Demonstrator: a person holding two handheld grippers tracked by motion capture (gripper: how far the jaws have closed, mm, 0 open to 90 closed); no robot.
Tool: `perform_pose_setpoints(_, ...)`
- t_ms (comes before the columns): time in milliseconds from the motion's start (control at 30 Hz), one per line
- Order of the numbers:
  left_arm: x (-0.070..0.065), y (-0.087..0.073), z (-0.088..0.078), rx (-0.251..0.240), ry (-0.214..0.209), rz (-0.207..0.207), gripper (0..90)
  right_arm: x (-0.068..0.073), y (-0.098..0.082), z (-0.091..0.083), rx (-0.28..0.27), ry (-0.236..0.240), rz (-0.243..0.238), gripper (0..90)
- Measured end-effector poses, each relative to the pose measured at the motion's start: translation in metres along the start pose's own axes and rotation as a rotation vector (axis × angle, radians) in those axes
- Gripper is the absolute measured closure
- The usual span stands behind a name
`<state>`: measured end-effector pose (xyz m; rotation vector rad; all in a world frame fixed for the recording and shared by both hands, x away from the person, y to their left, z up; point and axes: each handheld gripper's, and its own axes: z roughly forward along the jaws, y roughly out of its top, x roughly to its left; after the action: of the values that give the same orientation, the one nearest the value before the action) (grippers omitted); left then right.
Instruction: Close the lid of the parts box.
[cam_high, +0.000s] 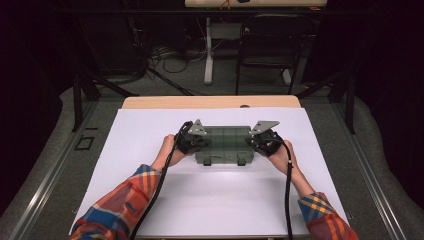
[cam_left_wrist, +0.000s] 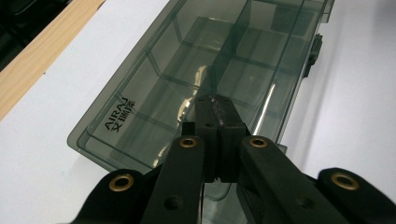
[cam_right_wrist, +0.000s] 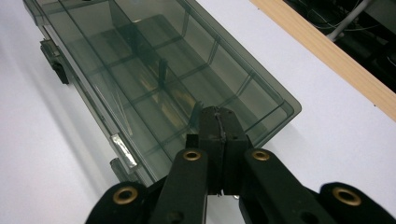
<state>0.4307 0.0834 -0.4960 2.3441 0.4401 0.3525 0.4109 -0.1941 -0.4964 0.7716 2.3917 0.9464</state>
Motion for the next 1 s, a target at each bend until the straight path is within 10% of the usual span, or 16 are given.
perform_pose_setpoints(867,-0.006,-0.013,0.012,0.023,0.023,-0.016,89.7,0.002,-0.012,0.011,0.049,0.041,0.029,90.0)
perform_pose_setpoints(1000,-0.004,-0.014,0.007,-0.023,0.032,-0.055,70.1,0.003,-0.013,0.01,0.018,0.022,0.048,84.8)
